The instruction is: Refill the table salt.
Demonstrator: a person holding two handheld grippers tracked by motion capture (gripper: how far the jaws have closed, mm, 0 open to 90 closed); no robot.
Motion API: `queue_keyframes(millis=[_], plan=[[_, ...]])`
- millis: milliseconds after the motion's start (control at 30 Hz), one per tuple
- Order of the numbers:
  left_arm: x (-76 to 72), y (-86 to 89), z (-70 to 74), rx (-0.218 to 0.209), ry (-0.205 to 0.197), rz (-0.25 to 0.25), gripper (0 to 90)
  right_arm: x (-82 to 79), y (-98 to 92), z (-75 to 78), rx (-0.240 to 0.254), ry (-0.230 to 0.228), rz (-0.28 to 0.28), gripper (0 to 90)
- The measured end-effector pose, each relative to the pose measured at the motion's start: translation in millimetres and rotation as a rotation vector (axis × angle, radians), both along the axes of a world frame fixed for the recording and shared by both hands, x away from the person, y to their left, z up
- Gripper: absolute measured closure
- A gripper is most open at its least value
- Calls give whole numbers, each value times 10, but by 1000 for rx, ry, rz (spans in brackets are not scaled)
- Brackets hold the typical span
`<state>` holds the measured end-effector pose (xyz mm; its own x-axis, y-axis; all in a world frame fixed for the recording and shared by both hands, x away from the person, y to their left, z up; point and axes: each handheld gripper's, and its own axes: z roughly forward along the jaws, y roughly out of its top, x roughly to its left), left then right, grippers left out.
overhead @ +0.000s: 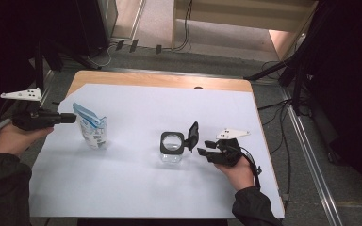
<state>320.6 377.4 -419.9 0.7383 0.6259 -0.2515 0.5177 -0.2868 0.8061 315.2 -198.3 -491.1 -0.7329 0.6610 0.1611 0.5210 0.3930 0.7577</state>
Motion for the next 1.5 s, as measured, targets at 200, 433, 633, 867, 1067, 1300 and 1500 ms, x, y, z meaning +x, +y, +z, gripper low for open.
queue_keyframes(millis=[200, 433, 633, 867, 1067, 1300, 1500], plan=[[-3, -32, 24, 26, -30, -20, 772, 11, 3, -3, 1, -4, 1, 560], [-2, -84, 69, 28, -54, -42, 558, 9, 4, 0, -5, -7, 4, 562], [21, -139, 126, 7, -74, -81, 414, 3, 7, 3, -5, -3, 6, 562], [91, -209, 86, 26, -44, -117, 415, 9, 4, 1, -4, -7, 6, 564], [108, -215, 72, 29, -43, -130, 536, 10, 2, 3, -3, -7, 7, 566], [99, -212, 73, 40, -39, -144, 674, 9, 4, 4, -3, -7, 7, 567], [92, -209, 72, 58, -39, -130, 815, 8, 4, 7, -2, -7, 6, 570]])
